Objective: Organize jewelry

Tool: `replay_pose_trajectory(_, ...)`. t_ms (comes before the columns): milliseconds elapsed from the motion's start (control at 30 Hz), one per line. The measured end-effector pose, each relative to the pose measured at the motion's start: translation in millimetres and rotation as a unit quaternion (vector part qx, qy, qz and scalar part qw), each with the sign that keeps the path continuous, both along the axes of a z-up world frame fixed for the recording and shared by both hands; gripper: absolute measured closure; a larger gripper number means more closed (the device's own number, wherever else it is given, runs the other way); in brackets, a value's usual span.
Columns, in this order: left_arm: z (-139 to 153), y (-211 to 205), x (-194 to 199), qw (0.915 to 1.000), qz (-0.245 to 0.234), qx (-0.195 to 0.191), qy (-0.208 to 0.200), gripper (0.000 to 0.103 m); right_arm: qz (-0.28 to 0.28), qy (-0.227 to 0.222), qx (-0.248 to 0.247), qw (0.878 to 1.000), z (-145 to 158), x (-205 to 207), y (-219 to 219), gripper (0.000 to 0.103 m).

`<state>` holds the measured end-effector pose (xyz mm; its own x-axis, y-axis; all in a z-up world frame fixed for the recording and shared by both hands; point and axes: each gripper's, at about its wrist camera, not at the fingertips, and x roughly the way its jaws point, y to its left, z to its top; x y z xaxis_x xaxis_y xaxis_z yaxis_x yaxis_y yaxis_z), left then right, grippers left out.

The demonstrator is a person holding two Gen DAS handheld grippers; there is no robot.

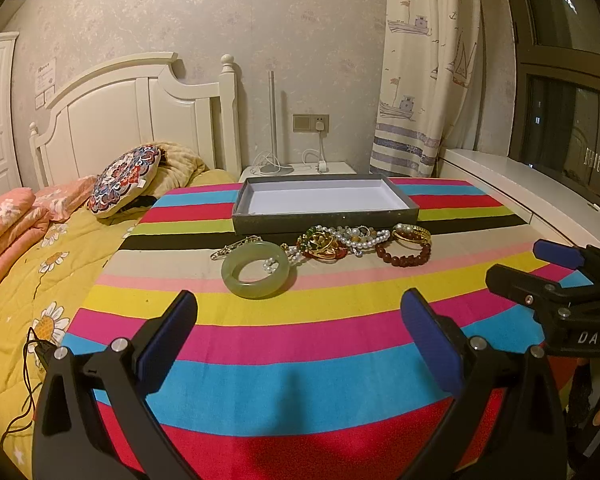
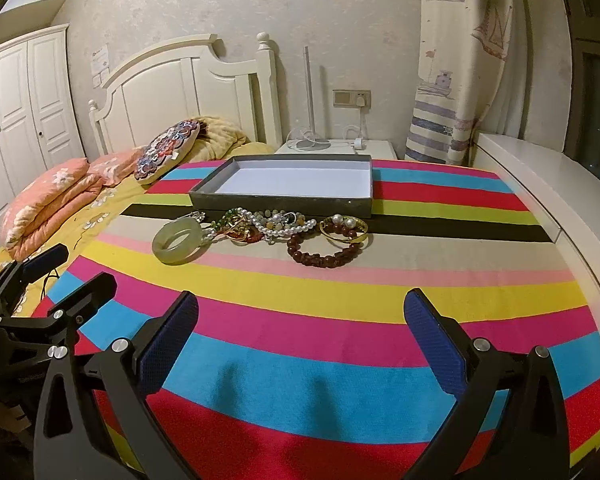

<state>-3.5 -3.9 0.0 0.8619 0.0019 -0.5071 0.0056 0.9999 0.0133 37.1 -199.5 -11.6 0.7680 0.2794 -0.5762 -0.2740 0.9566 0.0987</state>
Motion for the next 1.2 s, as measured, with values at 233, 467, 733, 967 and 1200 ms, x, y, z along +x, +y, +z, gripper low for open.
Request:
replay_pose_trajectory(233, 0, 0, -1, 1.0000, 0.000, 0.001, -0.001, 0.002, -0.005, -0.001, 0.009, 1.000, 0, 0, -3, 0.004)
replay_pose_trajectory(467, 0, 1, 0, 1.0000, 0.000, 0.000, -0.001, 0.002, -0.006, -0.008, 0.013, 1.000, 0, -2, -3, 0.004)
replay_pose_trajectory(733, -3, -2, 1, 1.0000, 0.000, -0.001, 0.000, 0.002, -0.004, -0.011, 0.012, 1.000, 0, -1, -2, 0.004)
replay_pose_trajectory(967, -10, 4, 2, 1.0000, 0.002, -0.004, 0.004, 0.002, -0.004, 0.007, 0.000, 1.000, -7, 3, 3, 0.004)
replay_pose_trajectory(1200, -13, 14, 8, 0.9998, 0.010, -0.012, 0.012, 0.002, -0.006, 0.029, -0.037, 0.999, -16, 14, 7, 0.004)
